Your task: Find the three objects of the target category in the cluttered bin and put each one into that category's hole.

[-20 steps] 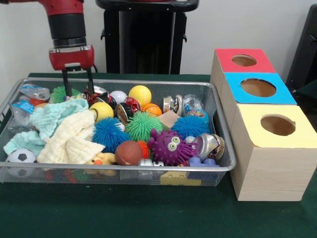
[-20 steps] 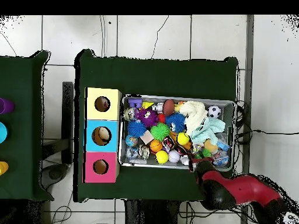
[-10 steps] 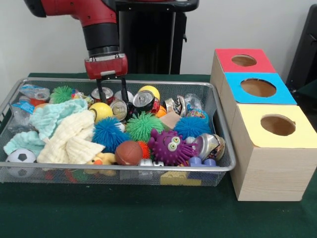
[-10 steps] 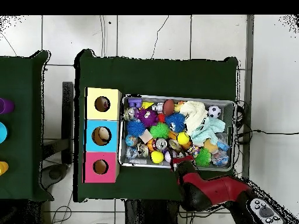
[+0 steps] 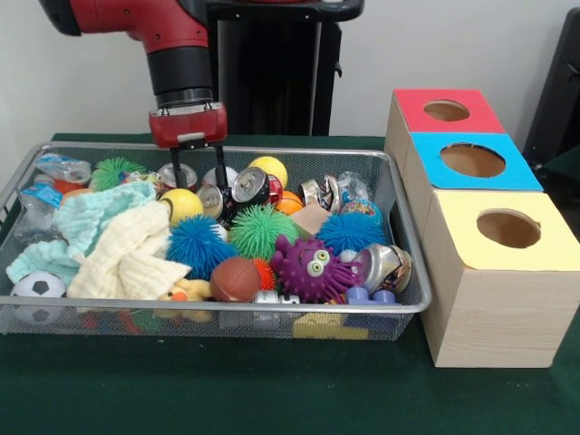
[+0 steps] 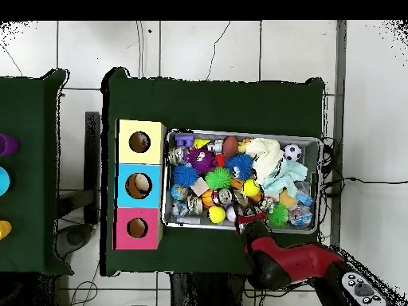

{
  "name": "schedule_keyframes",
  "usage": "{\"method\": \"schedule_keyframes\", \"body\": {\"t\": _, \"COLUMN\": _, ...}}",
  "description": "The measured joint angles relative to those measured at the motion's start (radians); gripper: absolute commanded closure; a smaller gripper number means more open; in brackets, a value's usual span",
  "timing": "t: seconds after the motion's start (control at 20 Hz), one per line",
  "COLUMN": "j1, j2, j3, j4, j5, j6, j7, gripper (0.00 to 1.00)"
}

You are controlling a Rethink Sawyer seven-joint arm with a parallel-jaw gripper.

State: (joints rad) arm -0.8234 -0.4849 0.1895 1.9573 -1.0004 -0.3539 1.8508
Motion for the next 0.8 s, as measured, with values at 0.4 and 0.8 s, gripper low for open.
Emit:
{"method": "schedule_keyframes", "body": {"t": 0.4, "j1": -0.062, "j2": -0.068, "j3": 0.014, "j4": 0.028, "j5": 0.002, "j6": 0.057, "j7": 0.0, "gripper": 0.0}}
{"method": "schedule_keyframes", "body": {"t": 0.8, "j1": -0.111, "j2": -0.214, "j3": 0.053, "j4": 0.124, "j5": 0.053, "j6": 0.201, "j7": 0.0, "gripper": 0.0}}
